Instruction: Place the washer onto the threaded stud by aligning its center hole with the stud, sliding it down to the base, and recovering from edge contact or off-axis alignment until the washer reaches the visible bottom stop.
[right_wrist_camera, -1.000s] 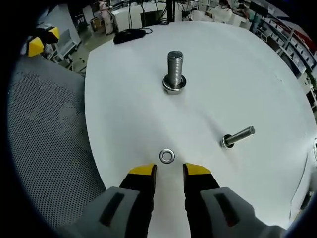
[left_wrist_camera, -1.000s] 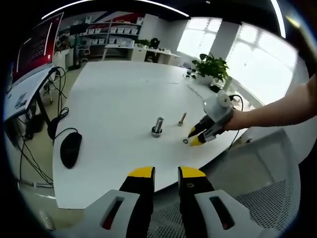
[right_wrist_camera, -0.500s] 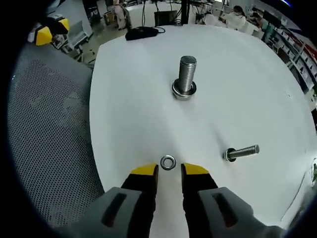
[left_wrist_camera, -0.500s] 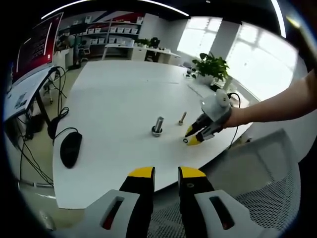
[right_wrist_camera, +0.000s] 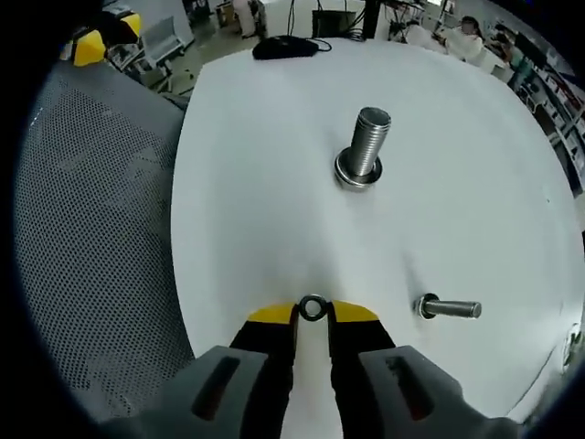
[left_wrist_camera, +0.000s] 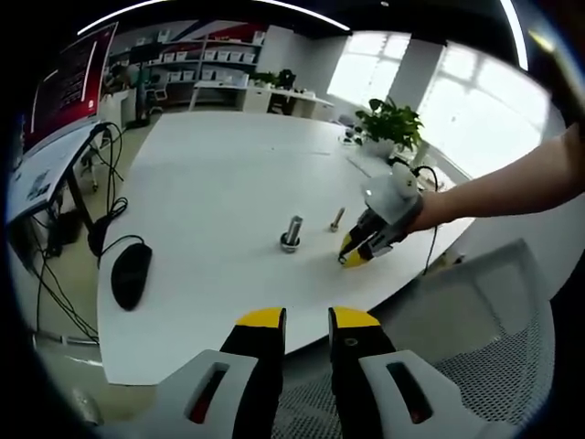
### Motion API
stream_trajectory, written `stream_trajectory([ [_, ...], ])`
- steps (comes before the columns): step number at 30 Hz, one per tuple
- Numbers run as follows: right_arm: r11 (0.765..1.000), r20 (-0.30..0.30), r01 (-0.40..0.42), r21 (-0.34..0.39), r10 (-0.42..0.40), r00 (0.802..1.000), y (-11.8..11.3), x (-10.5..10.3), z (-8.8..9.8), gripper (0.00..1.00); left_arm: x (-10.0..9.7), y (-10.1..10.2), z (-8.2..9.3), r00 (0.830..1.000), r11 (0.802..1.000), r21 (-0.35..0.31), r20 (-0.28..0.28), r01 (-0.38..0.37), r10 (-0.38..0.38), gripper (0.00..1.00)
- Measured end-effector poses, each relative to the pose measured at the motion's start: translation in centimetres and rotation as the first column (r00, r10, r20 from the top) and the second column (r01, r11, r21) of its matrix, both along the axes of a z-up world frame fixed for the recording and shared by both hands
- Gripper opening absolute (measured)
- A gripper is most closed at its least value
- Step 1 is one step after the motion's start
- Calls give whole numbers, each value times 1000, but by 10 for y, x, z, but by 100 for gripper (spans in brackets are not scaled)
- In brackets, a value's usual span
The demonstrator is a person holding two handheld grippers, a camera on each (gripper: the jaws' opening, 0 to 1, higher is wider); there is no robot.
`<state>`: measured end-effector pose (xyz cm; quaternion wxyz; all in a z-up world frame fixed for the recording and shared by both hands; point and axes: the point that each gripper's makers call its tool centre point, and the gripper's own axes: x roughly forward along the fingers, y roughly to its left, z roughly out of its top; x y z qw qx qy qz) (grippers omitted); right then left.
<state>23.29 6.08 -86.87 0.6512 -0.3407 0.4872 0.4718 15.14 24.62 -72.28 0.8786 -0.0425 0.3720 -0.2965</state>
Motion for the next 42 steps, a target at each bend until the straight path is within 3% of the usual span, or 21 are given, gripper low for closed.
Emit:
stream_trajectory([
  [7,979,-19,-38,-199,35,999,1,-1,-2,16,0,0,1,1000,1000,-1,2,-3,3,16],
  [16,957,2,-19,-291,21,1000,1,-3,-4,15,0,0,1,1000,1000,-3,3,-4,5,16],
  [19,964,1,3,-264,-3,1000,-1,-1,-3,15,0,0,1,1000,1000,-5,4,-6,6,16],
  [24,983,14,90,-161,-89,996,-2,-1,-2,15,1,0,1,1000,1000,-7,5,-7,7,16],
  [27,982,16,165,-89,-164,986,-2,0,-1,15,1,0,1,1000,1000,-8,5,-7,7,16],
  [29,983,24,174,-59,-173,985,-4,0,-1,15,1,0,1,1000,1000,-9,5,-6,6,16],
  [36,975,7,215,-48,-215,977,-10,-5,0,14,0,0,1,1000,1000,-8,5,-4,4,16],
  [42,963,28,269,-3,-269,963,-15,7,11,14,0,0,1,1000,1000,-7,4,-1,1,16],
])
